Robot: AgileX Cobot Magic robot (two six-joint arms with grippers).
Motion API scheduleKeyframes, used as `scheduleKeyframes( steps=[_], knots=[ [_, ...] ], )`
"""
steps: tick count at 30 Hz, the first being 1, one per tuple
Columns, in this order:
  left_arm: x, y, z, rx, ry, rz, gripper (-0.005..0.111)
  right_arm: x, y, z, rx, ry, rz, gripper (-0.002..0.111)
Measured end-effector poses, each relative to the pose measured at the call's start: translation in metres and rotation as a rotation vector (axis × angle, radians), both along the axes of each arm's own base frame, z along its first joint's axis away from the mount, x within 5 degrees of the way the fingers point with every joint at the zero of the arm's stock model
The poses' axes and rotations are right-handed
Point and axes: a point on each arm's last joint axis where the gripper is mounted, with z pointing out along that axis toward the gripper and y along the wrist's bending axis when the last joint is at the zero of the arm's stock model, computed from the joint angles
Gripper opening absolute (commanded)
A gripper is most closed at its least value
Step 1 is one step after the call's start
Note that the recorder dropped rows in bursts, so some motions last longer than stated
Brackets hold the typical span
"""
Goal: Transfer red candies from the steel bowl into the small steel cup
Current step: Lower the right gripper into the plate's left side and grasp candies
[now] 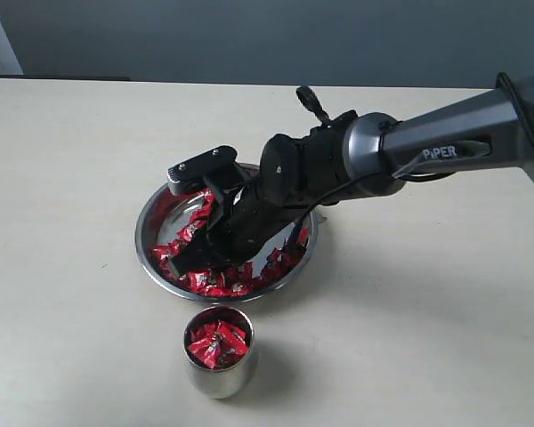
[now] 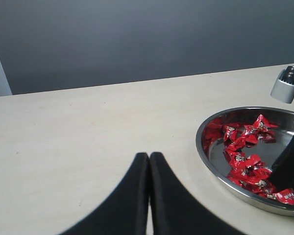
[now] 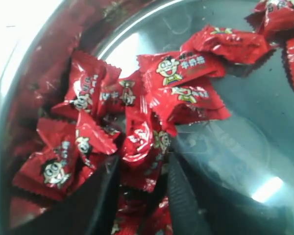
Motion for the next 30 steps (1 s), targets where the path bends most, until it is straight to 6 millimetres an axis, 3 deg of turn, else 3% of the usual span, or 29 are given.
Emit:
scheduleKeyframes(
  steps=[4, 9, 18, 26, 30],
  knots=[
    [0.000, 0.000, 0.000, 0.000, 0.000, 0.000, 0.000, 0.000, 0.000, 0.000, 0.001, -0.003, -0.002, 0.028],
    [0.000, 0.000, 0.000, 0.000, 0.000, 0.000, 0.000, 0.001, 0.000, -0.005, -0.004, -0.001, -0.007, -0.001],
    [0.000, 0.000, 0.000, 0.000, 0.000, 0.000, 0.000, 0.003, 0.001, 0.001, 0.016, -0.033, -0.019, 0.000],
    [0.000, 0.000, 0.000, 0.000, 0.000, 0.000, 0.000, 0.004, -0.001, 0.045, 0.077, -0.143, -0.003, 0.000],
    [0.000, 0.000, 0.000, 0.000, 0.000, 0.000, 0.000, -0.004, -0.004, 0.062, 0.077, -0.114, 0.033, 0.000]
  ],
)
